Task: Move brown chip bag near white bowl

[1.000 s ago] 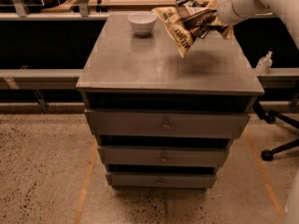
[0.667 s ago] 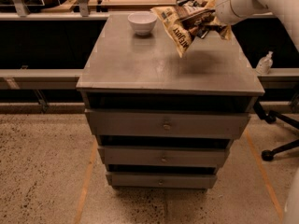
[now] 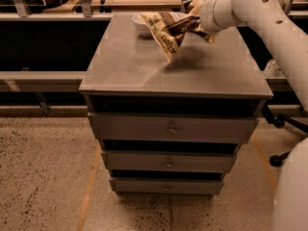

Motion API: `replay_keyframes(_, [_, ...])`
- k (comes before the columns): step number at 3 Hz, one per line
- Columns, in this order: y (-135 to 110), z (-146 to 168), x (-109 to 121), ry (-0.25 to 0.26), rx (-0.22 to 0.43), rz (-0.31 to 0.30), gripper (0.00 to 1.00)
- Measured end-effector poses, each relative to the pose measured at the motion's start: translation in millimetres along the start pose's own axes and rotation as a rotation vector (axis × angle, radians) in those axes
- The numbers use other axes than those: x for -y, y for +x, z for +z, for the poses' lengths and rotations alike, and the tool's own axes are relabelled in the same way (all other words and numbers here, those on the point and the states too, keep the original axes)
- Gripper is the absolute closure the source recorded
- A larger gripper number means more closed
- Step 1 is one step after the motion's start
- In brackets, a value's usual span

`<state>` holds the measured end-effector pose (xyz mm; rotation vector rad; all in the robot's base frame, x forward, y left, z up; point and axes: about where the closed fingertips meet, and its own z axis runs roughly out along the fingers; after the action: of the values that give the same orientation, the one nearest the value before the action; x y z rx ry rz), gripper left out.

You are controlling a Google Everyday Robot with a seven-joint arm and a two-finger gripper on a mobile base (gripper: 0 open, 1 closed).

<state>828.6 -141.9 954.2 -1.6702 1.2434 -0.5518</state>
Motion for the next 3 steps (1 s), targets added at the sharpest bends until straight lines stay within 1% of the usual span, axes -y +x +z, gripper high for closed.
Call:
replay_keyframes(1, [-15,33,1,0.013,0.055,0.002,0.9])
replay_keyframes(2, [-23,65,7,0.037,0.086,0.013,0.67])
replay_keyframes(3, [-27,99,11,0.057,0.086,0.022,0.44])
